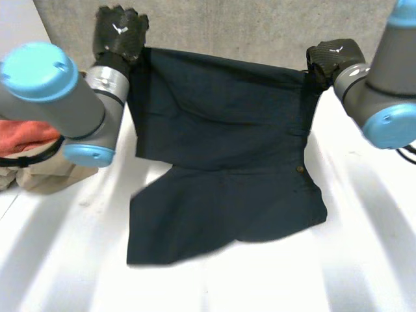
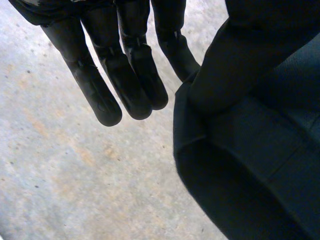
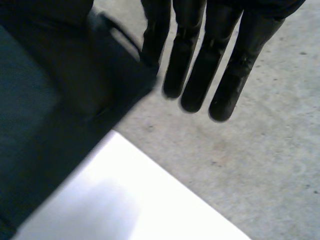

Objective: Fold the laundry.

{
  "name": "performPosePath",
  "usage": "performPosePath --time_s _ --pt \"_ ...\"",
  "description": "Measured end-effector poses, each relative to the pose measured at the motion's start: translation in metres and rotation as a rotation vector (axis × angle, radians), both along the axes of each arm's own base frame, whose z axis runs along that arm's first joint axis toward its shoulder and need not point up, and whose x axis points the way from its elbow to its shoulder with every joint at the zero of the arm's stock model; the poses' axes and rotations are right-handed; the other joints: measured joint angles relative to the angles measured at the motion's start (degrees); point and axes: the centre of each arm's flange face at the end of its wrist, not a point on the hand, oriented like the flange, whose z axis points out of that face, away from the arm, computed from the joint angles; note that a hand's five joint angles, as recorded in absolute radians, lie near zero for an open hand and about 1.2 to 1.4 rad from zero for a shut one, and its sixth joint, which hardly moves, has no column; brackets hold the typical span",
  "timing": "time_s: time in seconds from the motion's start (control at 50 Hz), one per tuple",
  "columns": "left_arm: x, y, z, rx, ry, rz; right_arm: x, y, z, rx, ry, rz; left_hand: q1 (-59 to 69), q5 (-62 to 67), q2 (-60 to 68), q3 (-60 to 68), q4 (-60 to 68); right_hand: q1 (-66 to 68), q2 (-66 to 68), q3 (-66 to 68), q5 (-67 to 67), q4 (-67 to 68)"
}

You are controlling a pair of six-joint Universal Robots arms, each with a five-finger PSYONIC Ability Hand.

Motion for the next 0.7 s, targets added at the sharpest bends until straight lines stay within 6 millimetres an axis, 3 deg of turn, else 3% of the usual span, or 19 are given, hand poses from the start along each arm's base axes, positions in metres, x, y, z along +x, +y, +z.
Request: performPosePath --time_s 0.04,0.06,0.08,0.1,0.14,0.2,0.32,0.34,0.4,0.42,0.44,0.46,0.48,0.56,0.58,0.6,0.7 --pt "-0.004 -0.010 -0.011 -0.001 -0.001 -0.004 0.002 -0.010 -0.009 -0.035 -0.006 -0.023 0.00 0.00 0.00 0.00 0.00 -15.87 -16.66 -16.34 -16.09 -16.23" --pt "-0.004 -0.010 -0.011 -0.001 -0.001 -0.004 0.002 -0.010 -0.009 -0.035 -0.006 -0.023 0.00 0.00 0.00 0.00 0.00 -15.87 -16.66 -16.34 -16.09 -16.23" --pt "-0.007 -0.015 -0.017 -0.002 -0.002 -0.007 0.004 -0.014 -0.013 -0.052 -0.007 -0.034 -30.93 -26.70 -27.44 -26.99 -27.78 -22.71 -26.70 -25.26 -24.92 -25.00" --pt "-0.009 -0.019 -0.021 -0.005 -0.001 -0.011 0.006 -0.019 -0.017 -0.081 -0.005 -0.048 -42.93 -37.59 -39.42 -38.77 -38.65 -28.13 -34.93 -35.17 -34.28 -35.00" --pt "-0.011 -0.021 -0.023 -0.007 0.000 -0.014 0.007 -0.021 -0.017 -0.101 -0.001 -0.054 -52.26 -48.50 -50.17 -49.46 -50.74 -29.00 -37.33 -37.98 -36.49 -37.15" --pt "-0.014 -0.021 -0.027 -0.003 0.000 -0.021 0.011 -0.019 -0.010 -0.138 0.009 -0.058 -53.99 -53.35 -56.25 -55.60 -56.69 -29.00 -37.52 -38.22 -36.66 -37.24" --pt "-0.011 0.003 -0.024 0.042 -0.019 -0.032 0.006 0.000 0.014 -0.129 0.039 -0.050 -53.98 -53.34 -56.37 -55.61 -56.70 -29.00 -37.52 -38.22 -36.66 -37.24" --pt "-0.005 0.024 -0.020 0.073 -0.034 -0.041 0.000 0.014 0.019 -0.086 0.074 -0.037 -53.99 -53.34 -56.37 -55.61 -56.70 -29.00 -37.52 -38.22 -36.66 -37.24" --pt "-0.001 0.039 -0.019 0.095 -0.045 -0.047 -0.002 0.023 0.020 -0.060 0.097 -0.025 -53.94 -53.34 -56.36 -55.60 -56.69 -29.00 -37.52 -38.22 -36.66 -37.24" --pt "0.011 0.078 -0.025 0.184 -0.090 -0.066 -0.011 0.050 0.011 0.048 0.180 0.031 -51.08 -51.93 -54.22 -53.95 -54.73 -29.00 -37.52 -38.22 -36.66 -37.24" --pt "0.011 0.078 -0.025 0.184 -0.090 -0.066 -0.011 0.050 0.011 0.048 0.180 0.031 -51.08 -51.93 -54.22 -53.95 -54.73 -29.00 -37.52 -38.22 -36.66 -37.24" --pt "0.018 0.102 -0.033 0.249 -0.123 -0.080 -0.017 0.063 0.001 0.117 0.222 0.064 -48.45 -49.78 -52.07 -51.93 -52.39 -29.00 -37.52 -38.22 -36.66 -37.25" --pt "0.020 0.108 -0.035 0.268 -0.132 -0.083 -0.019 0.066 -0.003 0.137 0.232 0.073 -47.72 -49.10 -51.38 -51.26 -51.65 -29.00 -37.52 -38.22 -36.66 -37.25" --pt "0.041 0.167 -0.066 0.504 -0.217 -0.117 -0.040 0.095 -0.047 0.356 0.294 0.153 -37.65 -39.52 -41.25 -41.50 -41.97 -25.67 -32.99 -33.29 -32.75 -33.52" --pt "0.041 0.167 -0.066 0.504 -0.217 -0.117 -0.040 0.095 -0.047 0.356 0.294 0.153 -37.65 -39.52 -41.25 -41.50 -41.97 -25.67 -32.99 -33.29 -32.75 -33.52" --pt "0.050 0.186 -0.077 0.605 -0.230 -0.121 -0.047 0.106 -0.063 0.429 0.294 0.181 -32.62 -34.89 -37.02 -36.79 -37.27 -20.77 -27.11 -27.19 -27.78 -27.77" --pt "0.070 0.221 -0.101 0.862 -0.202 -0.105 -0.063 0.126 -0.094 0.556 0.269 0.248 -29.51 -31.09 -33.03 -32.93 -33.22 -16.69 -22.09 -22.44 -23.38 -22.49"
